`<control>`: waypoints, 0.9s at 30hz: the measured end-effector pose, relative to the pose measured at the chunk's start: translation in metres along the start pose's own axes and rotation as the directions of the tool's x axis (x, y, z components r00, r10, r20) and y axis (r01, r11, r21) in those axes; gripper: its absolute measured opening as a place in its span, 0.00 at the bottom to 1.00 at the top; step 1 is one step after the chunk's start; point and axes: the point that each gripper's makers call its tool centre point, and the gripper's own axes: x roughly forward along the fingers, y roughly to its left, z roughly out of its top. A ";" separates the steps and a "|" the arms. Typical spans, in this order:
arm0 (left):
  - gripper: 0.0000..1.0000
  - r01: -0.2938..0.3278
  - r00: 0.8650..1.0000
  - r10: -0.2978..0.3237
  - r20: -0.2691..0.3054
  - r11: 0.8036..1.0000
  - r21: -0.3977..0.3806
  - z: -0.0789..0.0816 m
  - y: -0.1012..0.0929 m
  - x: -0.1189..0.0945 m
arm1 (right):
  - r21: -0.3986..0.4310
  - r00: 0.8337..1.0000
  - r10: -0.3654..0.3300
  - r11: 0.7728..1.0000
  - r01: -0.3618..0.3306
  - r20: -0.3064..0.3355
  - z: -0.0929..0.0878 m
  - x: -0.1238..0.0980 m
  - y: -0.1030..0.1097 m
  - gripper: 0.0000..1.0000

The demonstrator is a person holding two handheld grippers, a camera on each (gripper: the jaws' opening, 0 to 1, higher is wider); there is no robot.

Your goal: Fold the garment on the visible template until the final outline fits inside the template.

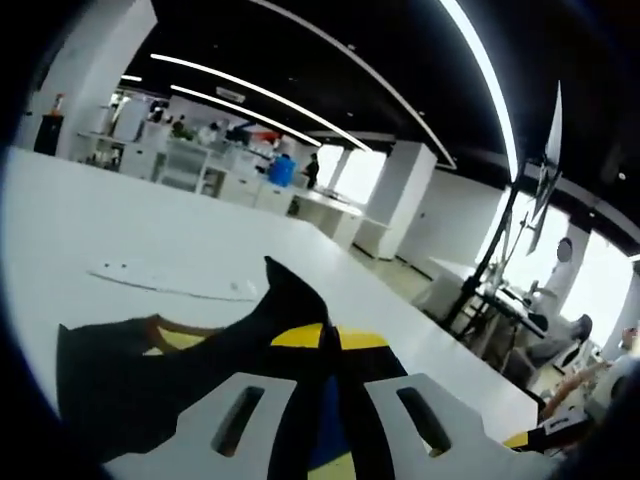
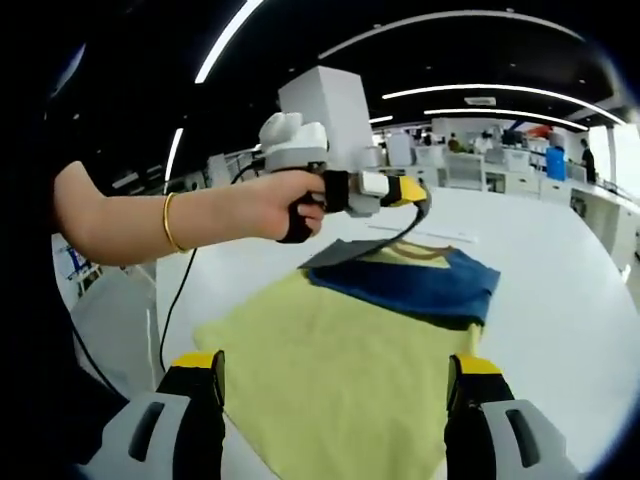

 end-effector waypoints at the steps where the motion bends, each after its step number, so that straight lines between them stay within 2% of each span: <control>1: 0.00 0.004 1.000 -0.003 -0.013 1.000 0.011 -0.004 -0.002 0.002 | 0.000 1.000 -0.001 1.000 0.001 -0.001 -0.001 0.000 0.000 0.91; 8: 0.00 0.019 0.994 -0.010 -0.107 0.996 0.086 -0.041 -0.010 0.019 | 0.008 1.000 -0.004 1.000 0.004 -0.012 -0.006 -0.002 -0.004 0.91; 11: 0.00 0.028 0.990 -0.018 -0.141 0.997 0.072 -0.058 -0.012 0.025 | 0.017 1.000 -0.013 1.000 0.013 -0.011 -0.008 -0.004 -0.006 0.91; 14: 0.00 0.072 0.983 -0.057 -0.176 0.994 0.080 -0.071 -0.020 0.029 | 0.022 1.000 -0.017 1.000 0.018 -0.014 -0.010 -0.006 -0.008 0.91; 16: 0.07 0.087 0.979 -0.070 -0.190 0.993 0.083 -0.078 -0.024 0.029 | 0.023 1.000 -0.012 1.000 0.012 -0.020 -0.012 -0.007 -0.007 0.91; 17: 0.14 0.098 0.978 -0.078 -0.191 0.991 0.094 -0.078 -0.027 0.028 | 0.023 1.000 -0.010 1.000 0.011 -0.024 -0.013 -0.007 -0.007 0.91; 19: 0.20 0.120 0.976 -0.094 -0.195 0.984 0.128 -0.078 -0.030 0.026 | 0.022 1.000 -0.008 1.000 0.009 -0.028 -0.014 -0.007 -0.008 0.91; 22: 0.36 0.150 0.973 -0.122 -0.194 0.979 0.139 -0.076 -0.035 0.021 | 0.024 1.000 0.001 1.000 0.000 -0.031 -0.014 -0.008 -0.008 0.91; 27: 0.64 0.206 0.968 -0.164 -0.191 0.950 0.232 -0.066 -0.035 0.002 | -0.009 0.997 0.028 1.000 -0.029 -0.076 -0.017 -0.012 -0.008 0.92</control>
